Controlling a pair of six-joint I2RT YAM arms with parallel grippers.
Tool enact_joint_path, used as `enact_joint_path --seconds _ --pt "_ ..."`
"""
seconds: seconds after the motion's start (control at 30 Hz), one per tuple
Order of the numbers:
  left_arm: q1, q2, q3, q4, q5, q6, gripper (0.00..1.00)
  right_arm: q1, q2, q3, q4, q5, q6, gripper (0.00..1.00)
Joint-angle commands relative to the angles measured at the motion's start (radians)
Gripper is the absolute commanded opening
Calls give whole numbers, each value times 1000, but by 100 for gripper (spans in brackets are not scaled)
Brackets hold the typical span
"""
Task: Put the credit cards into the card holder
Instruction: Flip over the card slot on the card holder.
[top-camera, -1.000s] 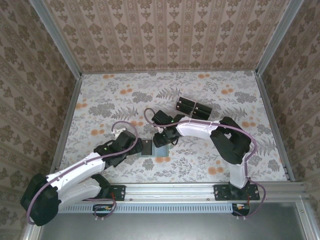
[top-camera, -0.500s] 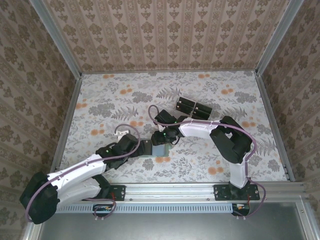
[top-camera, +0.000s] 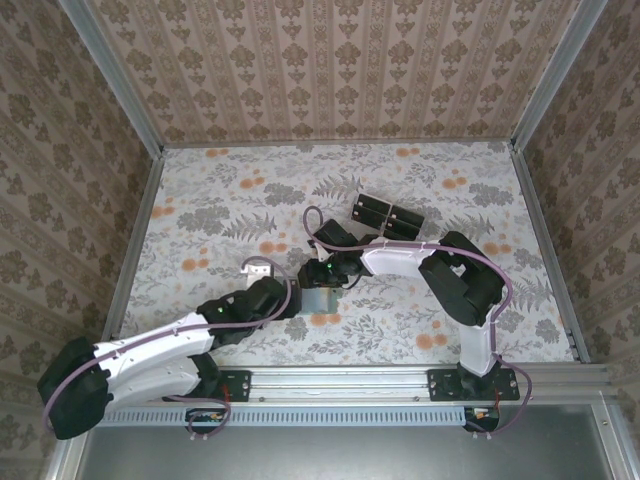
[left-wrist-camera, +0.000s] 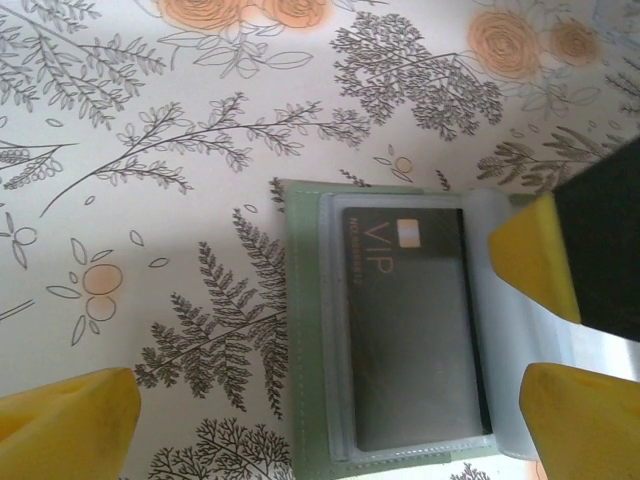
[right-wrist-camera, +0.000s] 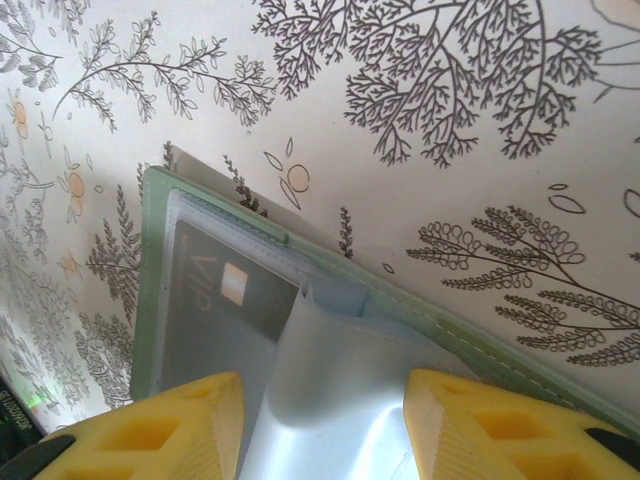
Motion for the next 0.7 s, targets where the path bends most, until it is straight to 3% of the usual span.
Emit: enact_joint_path --seconds 0.0,0.67 --pt "-36 -3 -14 37 -61 38 100 3 40 -36 -29 -29 42 48" --pt "-83 249 75 142 -96 99 100 2 37 -53 -10 -35 56 48"
